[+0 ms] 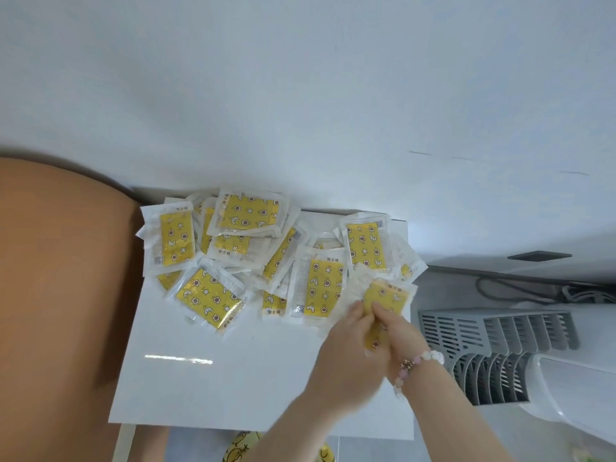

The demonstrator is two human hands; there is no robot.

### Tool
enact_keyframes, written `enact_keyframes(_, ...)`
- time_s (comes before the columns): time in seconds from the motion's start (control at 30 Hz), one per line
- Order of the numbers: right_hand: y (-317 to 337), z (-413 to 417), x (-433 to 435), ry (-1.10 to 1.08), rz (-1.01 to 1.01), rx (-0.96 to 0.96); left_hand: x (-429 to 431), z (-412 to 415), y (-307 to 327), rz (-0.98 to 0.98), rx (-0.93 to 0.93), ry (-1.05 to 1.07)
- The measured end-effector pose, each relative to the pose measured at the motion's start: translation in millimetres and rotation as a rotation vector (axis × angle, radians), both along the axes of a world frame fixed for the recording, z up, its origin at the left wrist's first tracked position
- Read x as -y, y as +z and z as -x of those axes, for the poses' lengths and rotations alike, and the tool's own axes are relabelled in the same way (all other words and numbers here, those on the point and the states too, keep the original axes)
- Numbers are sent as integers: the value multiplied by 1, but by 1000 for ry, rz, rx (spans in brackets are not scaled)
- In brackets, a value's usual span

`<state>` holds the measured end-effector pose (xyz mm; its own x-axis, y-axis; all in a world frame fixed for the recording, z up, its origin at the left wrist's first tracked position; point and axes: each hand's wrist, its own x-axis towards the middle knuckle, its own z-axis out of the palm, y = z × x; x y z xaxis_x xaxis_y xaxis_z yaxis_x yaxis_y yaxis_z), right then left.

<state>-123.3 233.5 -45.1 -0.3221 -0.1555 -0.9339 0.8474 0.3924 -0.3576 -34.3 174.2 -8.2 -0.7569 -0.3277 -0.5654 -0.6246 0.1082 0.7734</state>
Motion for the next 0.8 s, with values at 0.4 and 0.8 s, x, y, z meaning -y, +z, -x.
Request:
enact_keyframes(0.4, -5, -3, -58, -11, -304, -81, 29, 30, -46, 131, 568, 827)
enact_keyframes(0.8, 14, -10, -28, -5, -153, -114, 30, -20, -51, 271, 360, 737)
